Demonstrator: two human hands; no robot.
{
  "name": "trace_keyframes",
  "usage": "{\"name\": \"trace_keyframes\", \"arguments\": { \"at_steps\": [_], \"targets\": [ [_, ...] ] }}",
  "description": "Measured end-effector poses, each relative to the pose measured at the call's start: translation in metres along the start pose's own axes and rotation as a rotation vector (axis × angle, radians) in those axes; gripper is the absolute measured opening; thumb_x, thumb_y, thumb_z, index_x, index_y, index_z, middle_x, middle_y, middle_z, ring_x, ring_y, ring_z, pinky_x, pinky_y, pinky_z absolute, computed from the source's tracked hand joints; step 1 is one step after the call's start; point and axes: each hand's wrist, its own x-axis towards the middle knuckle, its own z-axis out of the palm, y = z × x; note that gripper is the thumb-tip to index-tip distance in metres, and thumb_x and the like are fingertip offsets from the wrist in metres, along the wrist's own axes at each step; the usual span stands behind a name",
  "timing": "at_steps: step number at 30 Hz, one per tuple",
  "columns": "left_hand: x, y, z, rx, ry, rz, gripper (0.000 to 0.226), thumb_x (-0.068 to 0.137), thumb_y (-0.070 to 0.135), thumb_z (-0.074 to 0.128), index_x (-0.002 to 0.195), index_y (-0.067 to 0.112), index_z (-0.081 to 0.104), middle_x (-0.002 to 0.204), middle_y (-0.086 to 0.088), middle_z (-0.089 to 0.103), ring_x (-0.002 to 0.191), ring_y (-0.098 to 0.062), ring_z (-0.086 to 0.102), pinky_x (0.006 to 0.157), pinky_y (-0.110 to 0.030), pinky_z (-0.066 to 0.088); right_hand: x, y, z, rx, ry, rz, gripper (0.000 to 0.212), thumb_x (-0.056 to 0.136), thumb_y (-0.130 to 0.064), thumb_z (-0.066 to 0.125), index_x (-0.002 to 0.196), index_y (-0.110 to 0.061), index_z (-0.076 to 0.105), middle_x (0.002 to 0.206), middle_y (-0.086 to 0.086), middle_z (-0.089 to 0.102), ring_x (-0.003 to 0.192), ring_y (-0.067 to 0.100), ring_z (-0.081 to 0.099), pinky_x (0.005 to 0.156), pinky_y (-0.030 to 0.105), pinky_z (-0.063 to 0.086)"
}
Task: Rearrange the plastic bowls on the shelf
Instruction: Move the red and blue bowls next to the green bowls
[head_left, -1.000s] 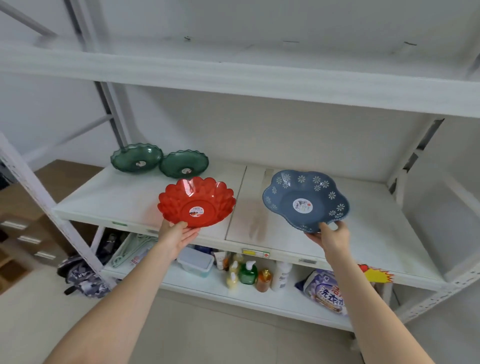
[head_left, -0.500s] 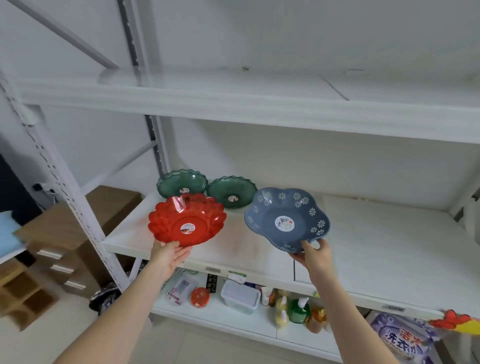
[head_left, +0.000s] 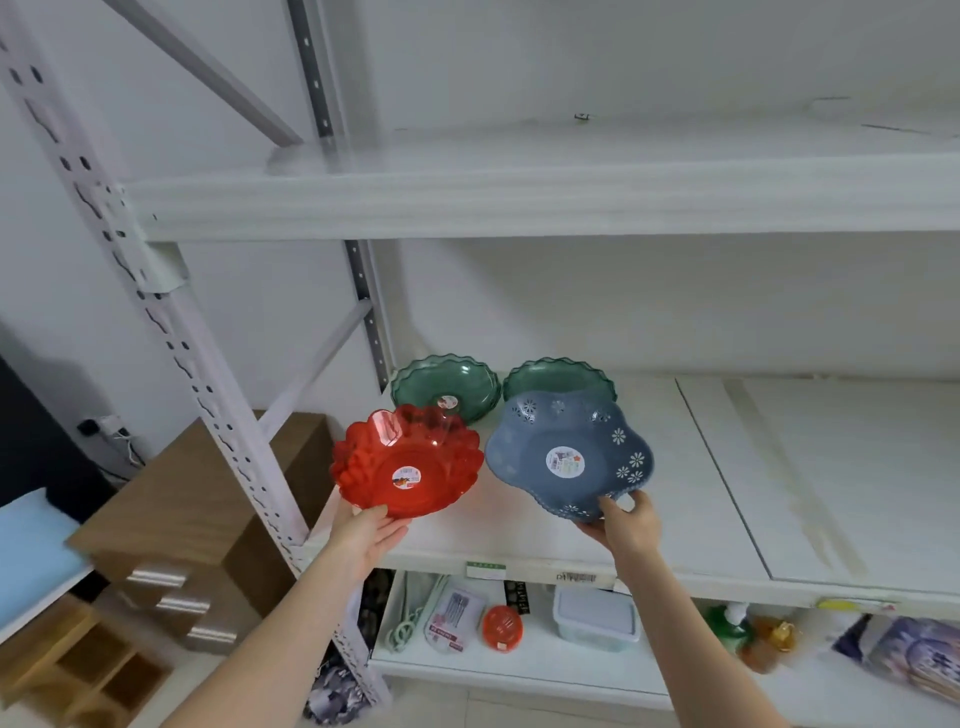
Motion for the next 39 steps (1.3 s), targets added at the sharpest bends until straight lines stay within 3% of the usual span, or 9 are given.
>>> {"name": "trace_keyframes", "arguments": {
  "at_steps": [3, 6, 13, 22, 26, 31, 36, 39],
  "targets": [
    [0.021, -0.009, -0.010, 0.002, -0.046, -0.047, 0.065, 0.096, 0.000, 0.049, 0.152, 0.019, 0.022, 0.132, -0.027, 0.055, 0.102, -0.034, 0.066, 0.089, -0.041, 0.050, 0.004, 0.022, 0.009, -0.009, 0.037, 0.001, 0.046, 0.087, 0.001, 0.054, 0.130, -0.008, 0.043, 0.120, 0.031, 0.059, 0.073, 0.039, 0.071, 0.056, 0.034, 0.060],
    [0.035, -0.023, -0.014, 0.007, -0.069, -0.057, 0.068, 0.096, -0.003, 0.048, 0.151, 0.027, 0.020, 0.135, -0.029, 0.052, 0.112, -0.041, 0.061, 0.097, -0.046, 0.047, 0.007, 0.042, 0.011, -0.028, 0.069, 0.004, 0.045, 0.087, 0.002, 0.053, 0.130, -0.008, 0.043, 0.120, 0.030, 0.059, 0.071, 0.038, 0.072, 0.060, 0.037, 0.061],
    [0.052, -0.048, -0.024, 0.004, -0.102, -0.107, 0.071, 0.095, -0.004, 0.047, 0.151, 0.030, 0.019, 0.139, -0.027, 0.048, 0.117, -0.041, 0.058, 0.095, -0.046, 0.048, 0.004, 0.067, 0.006, -0.094, 0.153, 0.054, 0.036, 0.088, 0.004, 0.051, 0.120, -0.010, 0.044, 0.120, 0.029, 0.059, 0.089, 0.047, 0.068, 0.045, 0.028, 0.057],
    [0.060, -0.047, -0.030, 0.006, -0.100, -0.125, 0.069, 0.098, 0.004, 0.046, 0.151, 0.035, 0.014, 0.140, -0.027, 0.047, 0.117, -0.039, 0.058, 0.092, -0.044, 0.049, 0.013, 0.082, -0.002, -0.128, 0.210, 0.115, 0.040, 0.091, 0.002, 0.051, 0.129, -0.009, 0.043, 0.122, 0.026, 0.058, 0.089, 0.045, 0.067, 0.047, 0.033, 0.059],
    [0.062, -0.043, -0.031, 0.066, -0.097, -0.139, 0.063, 0.098, 0.009, 0.047, 0.150, 0.030, 0.019, 0.136, -0.025, 0.052, 0.112, -0.038, 0.061, 0.095, -0.047, 0.049, 0.017, 0.086, -0.005, -0.130, 0.218, 0.124, 0.046, 0.093, -0.003, 0.052, 0.137, -0.006, 0.040, 0.126, 0.027, 0.058, 0.098, 0.046, 0.065, 0.073, 0.044, 0.059],
    [0.062, -0.036, -0.029, 0.234, 0.048, -0.124, 0.048, 0.093, 0.022, 0.059, 0.137, 0.010, 0.042, 0.119, -0.017, 0.061, 0.102, -0.030, 0.061, 0.092, -0.046, 0.051, 0.014, 0.081, -0.011, -0.251, 0.266, 0.146, 0.062, 0.092, -0.016, 0.058, 0.146, -0.002, 0.030, 0.127, 0.027, 0.058, 0.098, 0.042, 0.066, 0.081, 0.045, 0.056],
    [0.050, -0.005, -0.025, 0.567, 0.282, 0.020, 0.072, 0.081, 0.045, 0.067, 0.136, 0.006, 0.044, 0.132, -0.020, 0.055, 0.116, -0.040, 0.055, 0.096, -0.049, 0.048, -0.006, 0.042, -0.013, -0.524, 0.356, 0.025, 0.068, 0.088, -0.023, 0.063, 0.145, -0.003, 0.031, 0.135, 0.024, 0.052, 0.122, 0.041, 0.051, 0.096, 0.045, 0.044],
    [0.037, 0.030, -0.011, 0.706, 0.359, 0.119, 0.076, 0.086, 0.039, 0.066, 0.143, 0.000, 0.034, 0.142, -0.026, 0.042, 0.127, -0.044, 0.045, 0.101, -0.051, 0.041, -0.013, 0.007, -0.007, -0.581, 0.361, -0.077, 0.069, 0.089, -0.024, 0.062, 0.146, -0.004, 0.030, 0.142, 0.023, 0.047, 0.128, 0.040, 0.048, 0.101, 0.045, 0.040]
  ]
}}
